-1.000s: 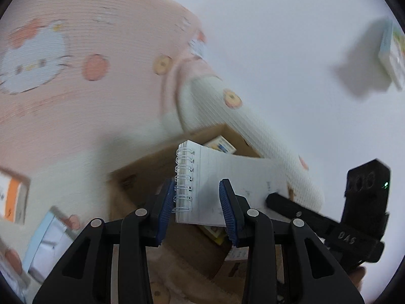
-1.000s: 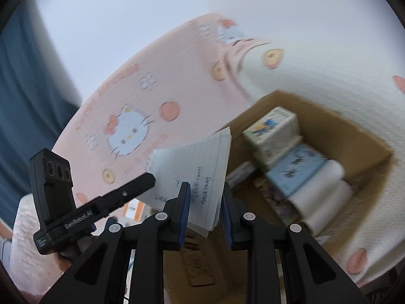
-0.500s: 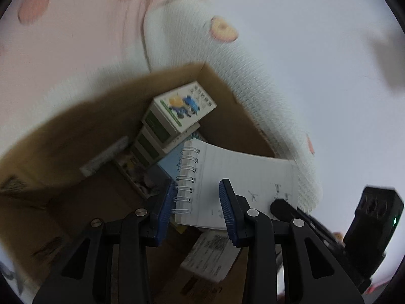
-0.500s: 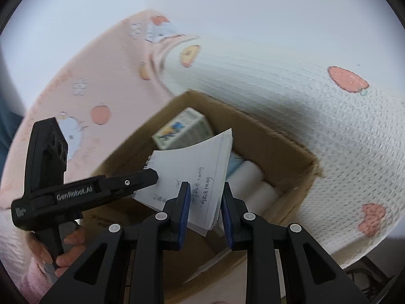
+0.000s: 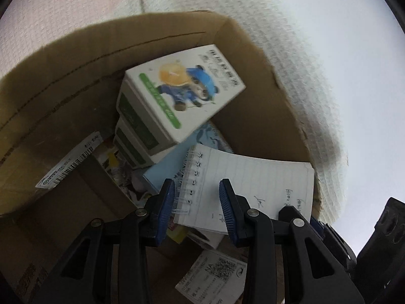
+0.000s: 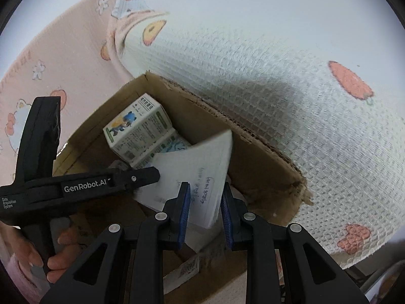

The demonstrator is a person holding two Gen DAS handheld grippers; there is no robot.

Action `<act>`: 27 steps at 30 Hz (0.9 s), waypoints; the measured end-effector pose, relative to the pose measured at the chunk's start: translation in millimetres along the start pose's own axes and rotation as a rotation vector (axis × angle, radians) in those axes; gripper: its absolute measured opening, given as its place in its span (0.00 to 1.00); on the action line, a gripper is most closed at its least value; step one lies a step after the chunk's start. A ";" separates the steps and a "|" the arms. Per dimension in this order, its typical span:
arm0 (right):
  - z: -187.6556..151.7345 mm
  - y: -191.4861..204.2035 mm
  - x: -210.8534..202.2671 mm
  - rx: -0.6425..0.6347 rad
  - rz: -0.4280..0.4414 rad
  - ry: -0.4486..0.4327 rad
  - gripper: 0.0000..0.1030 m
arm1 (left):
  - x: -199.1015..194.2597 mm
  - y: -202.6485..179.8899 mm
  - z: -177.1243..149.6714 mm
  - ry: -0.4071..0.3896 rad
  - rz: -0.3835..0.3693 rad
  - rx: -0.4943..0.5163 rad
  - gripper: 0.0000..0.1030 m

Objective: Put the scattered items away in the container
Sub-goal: 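Carry the held notebook with both grippers down into the cardboard box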

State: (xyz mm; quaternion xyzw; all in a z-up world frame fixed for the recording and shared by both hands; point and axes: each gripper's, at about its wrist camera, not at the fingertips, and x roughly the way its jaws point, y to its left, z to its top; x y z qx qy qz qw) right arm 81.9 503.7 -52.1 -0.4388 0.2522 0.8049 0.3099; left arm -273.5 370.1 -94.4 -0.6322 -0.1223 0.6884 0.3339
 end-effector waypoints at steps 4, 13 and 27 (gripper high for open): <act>1.7 8.6 4.1 -0.039 -0.046 0.018 0.21 | -2.9 4.4 -0.1 -0.012 0.010 -0.021 0.39; 2.9 7.7 0.5 -0.028 -0.066 0.024 0.21 | -19.9 4.0 -32.9 0.014 -0.048 -0.005 0.32; 4.5 6.3 2.5 0.015 -0.043 0.044 0.22 | -10.1 24.7 -66.4 0.079 -0.073 -0.123 0.16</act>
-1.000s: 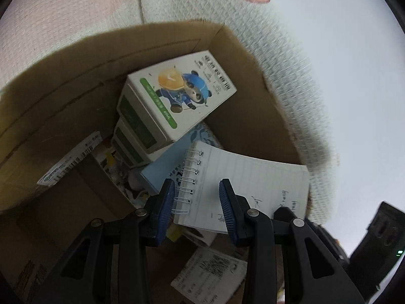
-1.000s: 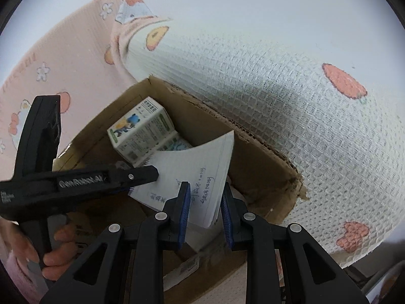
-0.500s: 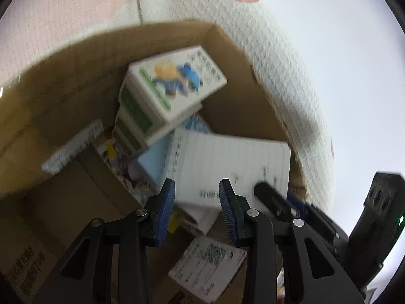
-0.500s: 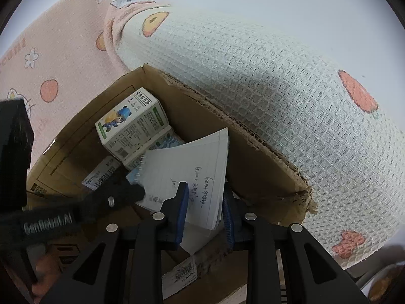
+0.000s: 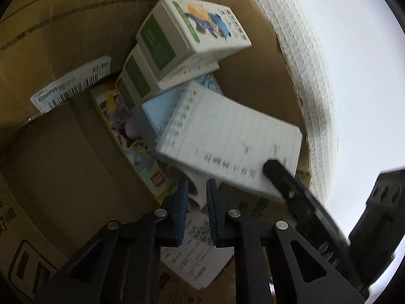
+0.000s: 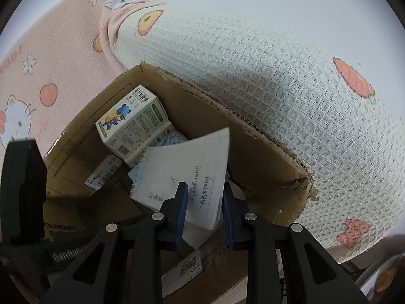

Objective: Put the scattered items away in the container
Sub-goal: 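Carry the held notebook with both grippers down into the cardboard box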

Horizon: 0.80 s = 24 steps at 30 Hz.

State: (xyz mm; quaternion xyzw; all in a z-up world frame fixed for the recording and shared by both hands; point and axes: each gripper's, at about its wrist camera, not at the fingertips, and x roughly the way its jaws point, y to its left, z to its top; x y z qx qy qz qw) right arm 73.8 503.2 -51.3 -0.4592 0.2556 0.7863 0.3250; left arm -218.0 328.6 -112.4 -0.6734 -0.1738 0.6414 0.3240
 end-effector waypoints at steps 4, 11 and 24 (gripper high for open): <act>0.8 9.1 -0.5 -0.028 -0.008 -0.010 0.22 | 2.9 8.1 -3.4 -0.021 0.031 -0.032 0.14; -4.1 10.1 2.5 -0.034 0.000 0.006 0.22 | 1.3 13.3 1.6 -0.018 0.065 -0.057 0.10; -17.2 4.8 -9.7 -0.019 0.005 -0.003 0.22 | -0.1 4.4 -10.1 0.027 0.044 -0.078 0.07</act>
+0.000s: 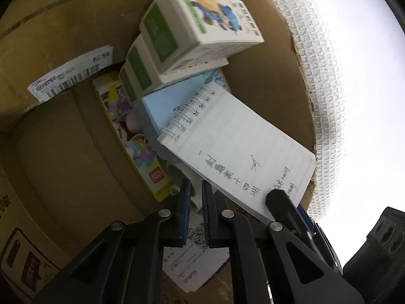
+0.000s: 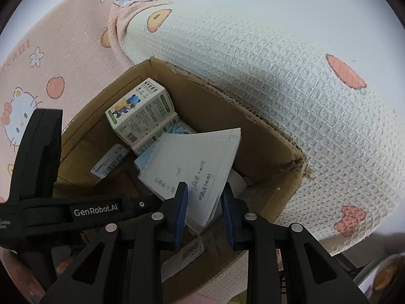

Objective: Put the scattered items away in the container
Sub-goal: 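Carry the held notebook with both grippers down into the cardboard box, then open both grippers to release the notebook inside the box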

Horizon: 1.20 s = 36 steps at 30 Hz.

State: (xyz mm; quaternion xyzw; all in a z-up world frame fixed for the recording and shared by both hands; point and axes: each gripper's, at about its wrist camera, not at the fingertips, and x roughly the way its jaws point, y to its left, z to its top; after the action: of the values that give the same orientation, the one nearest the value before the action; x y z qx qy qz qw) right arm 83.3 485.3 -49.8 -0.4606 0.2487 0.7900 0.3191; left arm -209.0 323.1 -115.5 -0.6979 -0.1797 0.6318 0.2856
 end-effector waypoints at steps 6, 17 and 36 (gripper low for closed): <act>-1.6 -4.5 -4.3 0.020 -0.011 0.001 0.22 | -6.6 -4.1 0.4 -0.028 0.019 -0.012 0.07; 14.5 3.4 16.3 0.024 -0.073 0.043 0.25 | -26.1 -4.3 13.3 -0.108 -0.039 -0.045 0.08; 18.8 14.5 -23.8 -0.027 -0.099 0.042 0.62 | -38.4 -10.6 -18.4 -0.180 0.023 0.045 0.17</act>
State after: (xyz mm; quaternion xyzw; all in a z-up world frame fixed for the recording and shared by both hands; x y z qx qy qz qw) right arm 70.9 481.9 -18.8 -0.4930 0.2216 0.7667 0.3465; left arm -194.9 304.6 -78.2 -0.6339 -0.1823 0.6989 0.2765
